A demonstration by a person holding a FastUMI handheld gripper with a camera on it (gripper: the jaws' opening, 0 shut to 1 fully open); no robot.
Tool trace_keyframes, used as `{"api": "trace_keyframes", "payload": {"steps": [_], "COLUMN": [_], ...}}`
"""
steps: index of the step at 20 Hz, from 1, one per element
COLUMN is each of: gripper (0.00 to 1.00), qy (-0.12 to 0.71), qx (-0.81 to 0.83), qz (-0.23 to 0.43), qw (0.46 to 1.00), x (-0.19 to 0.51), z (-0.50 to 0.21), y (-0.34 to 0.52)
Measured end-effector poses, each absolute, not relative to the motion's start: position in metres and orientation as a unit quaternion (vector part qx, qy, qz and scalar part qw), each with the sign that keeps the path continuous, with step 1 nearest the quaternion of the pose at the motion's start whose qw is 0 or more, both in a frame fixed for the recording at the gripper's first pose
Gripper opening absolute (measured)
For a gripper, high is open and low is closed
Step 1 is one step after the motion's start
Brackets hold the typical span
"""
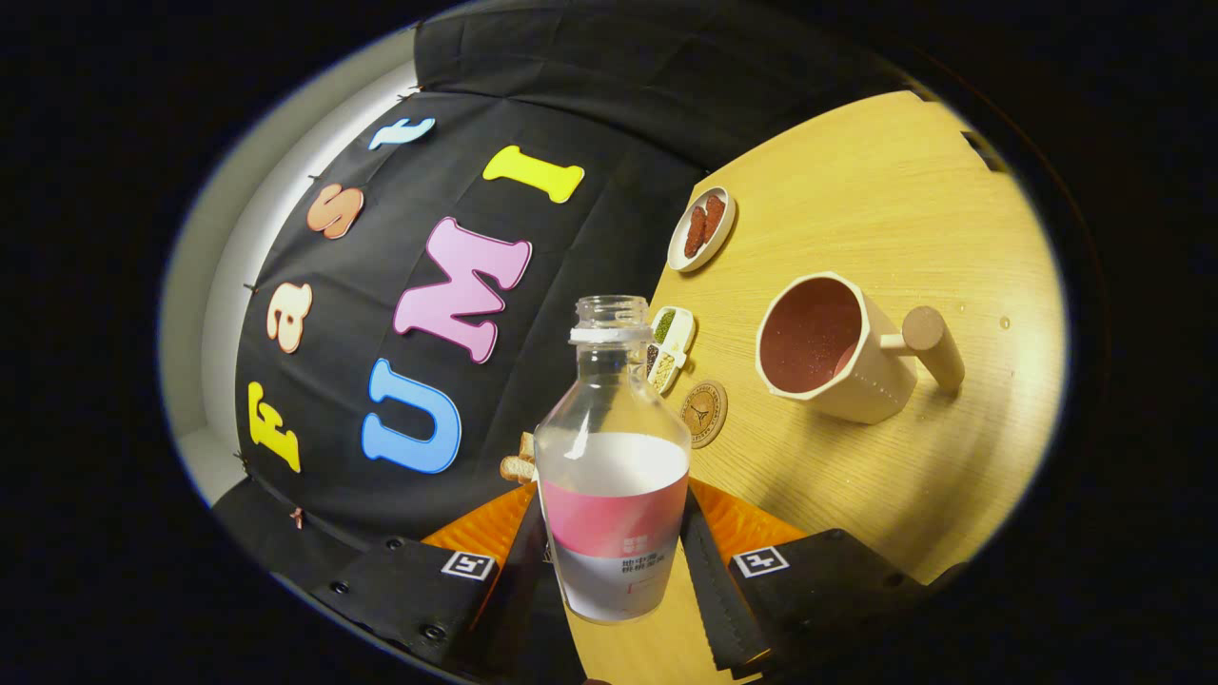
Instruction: Take the bottle from table, then pour the juice into the cup, finally place the bottle on the coaster
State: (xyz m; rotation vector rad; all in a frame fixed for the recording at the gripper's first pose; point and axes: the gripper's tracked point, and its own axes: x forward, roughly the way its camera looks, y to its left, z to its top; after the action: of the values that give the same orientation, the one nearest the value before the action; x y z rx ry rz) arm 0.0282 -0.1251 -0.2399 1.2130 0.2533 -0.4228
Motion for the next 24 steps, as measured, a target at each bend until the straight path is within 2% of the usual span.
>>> {"api": "trace_keyframes", "payload": {"steps": [15, 24], "gripper": [0.75, 0.75], "qy": [0.066, 0.015], "qx": [0.712, 0.761], "qz": [-0.234, -0.238], "qw": [0.659, 0.604], "x": [0.042, 0.054], "z": [-0.265, -0.253], "y": [-0.125, -0.136]}}
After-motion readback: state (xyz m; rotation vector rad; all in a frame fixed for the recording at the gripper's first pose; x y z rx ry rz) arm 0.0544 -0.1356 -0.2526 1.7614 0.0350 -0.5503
